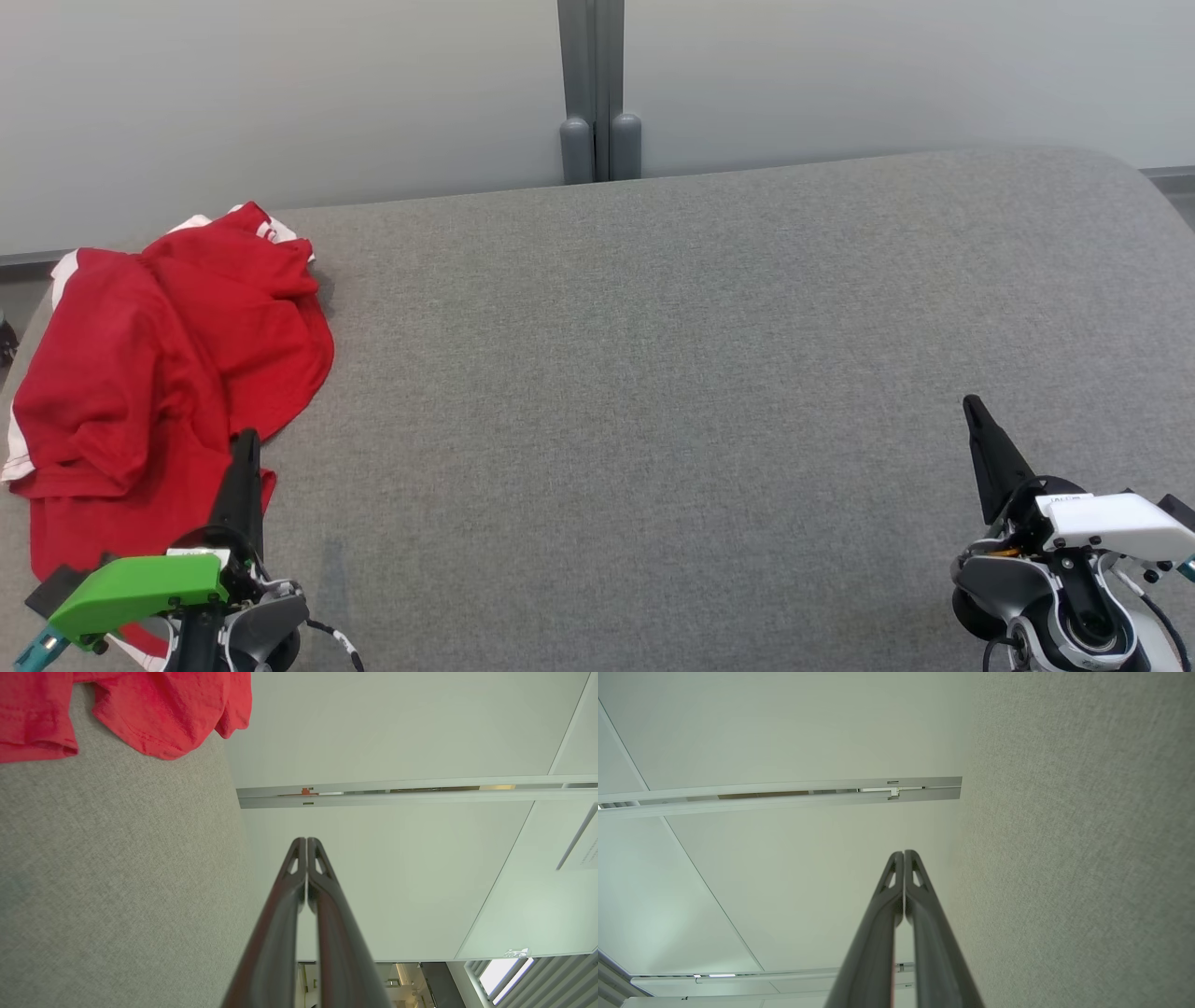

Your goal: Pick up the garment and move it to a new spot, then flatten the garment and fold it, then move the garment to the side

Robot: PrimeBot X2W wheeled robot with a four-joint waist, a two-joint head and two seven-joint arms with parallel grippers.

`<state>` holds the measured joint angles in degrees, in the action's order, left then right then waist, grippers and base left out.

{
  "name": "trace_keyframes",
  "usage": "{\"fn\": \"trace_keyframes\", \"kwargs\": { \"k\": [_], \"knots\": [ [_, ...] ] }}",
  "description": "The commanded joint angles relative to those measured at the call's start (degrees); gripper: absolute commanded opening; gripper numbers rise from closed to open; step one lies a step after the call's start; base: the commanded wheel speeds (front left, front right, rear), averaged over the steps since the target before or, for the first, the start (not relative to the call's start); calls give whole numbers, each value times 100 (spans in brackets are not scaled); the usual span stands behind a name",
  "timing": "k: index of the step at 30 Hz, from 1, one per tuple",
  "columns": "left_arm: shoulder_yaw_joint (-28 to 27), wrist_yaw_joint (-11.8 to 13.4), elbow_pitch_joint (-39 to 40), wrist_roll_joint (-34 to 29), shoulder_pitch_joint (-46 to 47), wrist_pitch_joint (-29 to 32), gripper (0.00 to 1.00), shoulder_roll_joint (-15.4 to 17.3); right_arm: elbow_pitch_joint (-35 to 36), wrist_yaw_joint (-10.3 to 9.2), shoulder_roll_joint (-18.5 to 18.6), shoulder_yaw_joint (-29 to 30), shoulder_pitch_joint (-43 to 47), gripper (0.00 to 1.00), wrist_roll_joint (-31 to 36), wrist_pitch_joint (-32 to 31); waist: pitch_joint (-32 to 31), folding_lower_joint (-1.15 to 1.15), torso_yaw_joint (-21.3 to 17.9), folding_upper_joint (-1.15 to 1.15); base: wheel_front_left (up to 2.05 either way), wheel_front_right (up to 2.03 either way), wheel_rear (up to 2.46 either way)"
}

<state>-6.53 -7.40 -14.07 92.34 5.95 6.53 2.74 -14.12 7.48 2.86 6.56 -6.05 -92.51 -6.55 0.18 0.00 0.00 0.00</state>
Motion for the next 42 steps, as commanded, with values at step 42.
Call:
{"fn": "trace_keyframes", "kwargs": {
  "k": [42],
  "knots": [
    [-10,-35,10,16,65,15,0,28,26,2,5,-1,-33,0,22,-9,0,0,0,0,0,0,0]
  ]
}}
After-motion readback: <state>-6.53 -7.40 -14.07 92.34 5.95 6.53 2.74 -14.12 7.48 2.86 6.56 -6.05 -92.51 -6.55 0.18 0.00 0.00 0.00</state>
